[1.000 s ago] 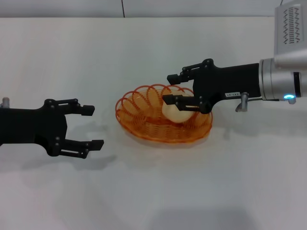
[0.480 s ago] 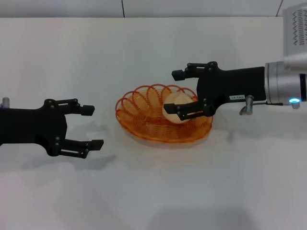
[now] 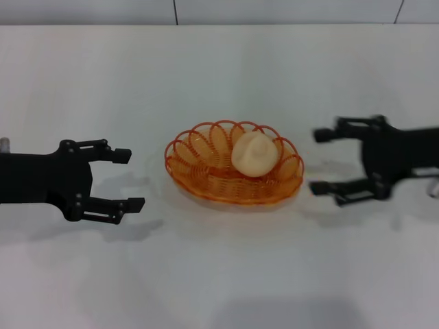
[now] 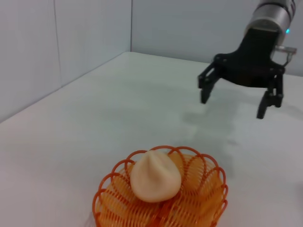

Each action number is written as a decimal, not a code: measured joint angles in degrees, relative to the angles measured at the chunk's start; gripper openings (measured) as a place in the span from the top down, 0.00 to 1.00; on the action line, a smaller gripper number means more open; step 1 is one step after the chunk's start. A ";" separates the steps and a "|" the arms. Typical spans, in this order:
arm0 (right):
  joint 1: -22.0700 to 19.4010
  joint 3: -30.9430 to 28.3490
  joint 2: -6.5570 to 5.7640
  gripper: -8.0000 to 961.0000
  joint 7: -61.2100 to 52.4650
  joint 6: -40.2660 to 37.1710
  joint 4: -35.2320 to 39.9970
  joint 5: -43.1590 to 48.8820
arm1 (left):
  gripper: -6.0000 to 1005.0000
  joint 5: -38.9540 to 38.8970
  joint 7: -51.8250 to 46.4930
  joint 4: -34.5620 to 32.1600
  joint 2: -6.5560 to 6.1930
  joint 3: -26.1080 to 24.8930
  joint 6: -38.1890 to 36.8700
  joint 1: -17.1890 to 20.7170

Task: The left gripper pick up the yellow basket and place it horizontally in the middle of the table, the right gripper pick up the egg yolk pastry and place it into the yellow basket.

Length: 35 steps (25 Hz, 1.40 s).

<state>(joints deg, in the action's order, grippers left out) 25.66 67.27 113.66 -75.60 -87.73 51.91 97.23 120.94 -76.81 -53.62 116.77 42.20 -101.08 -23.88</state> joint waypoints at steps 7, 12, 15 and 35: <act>-2.31 -6.07 -0.46 0.11 3.96 -6.86 -0.96 5.79 | 0.12 -0.02 0.50 0.46 -0.37 -0.23 1.07 -0.02; -1.97 -6.20 -1.08 0.11 3.92 -7.78 -2.94 6.75 | 0.12 -0.02 0.25 0.52 -0.51 -0.02 0.82 -0.53; -2.09 -6.27 -1.21 0.12 3.74 -7.91 -3.03 6.78 | 0.12 -0.02 -0.06 0.54 -0.75 0.05 0.24 -0.89; -1.93 -6.30 -0.90 0.12 3.44 -7.51 -3.77 7.30 | 0.12 3.60 -1.59 1.27 -1.13 0.60 -4.07 -3.00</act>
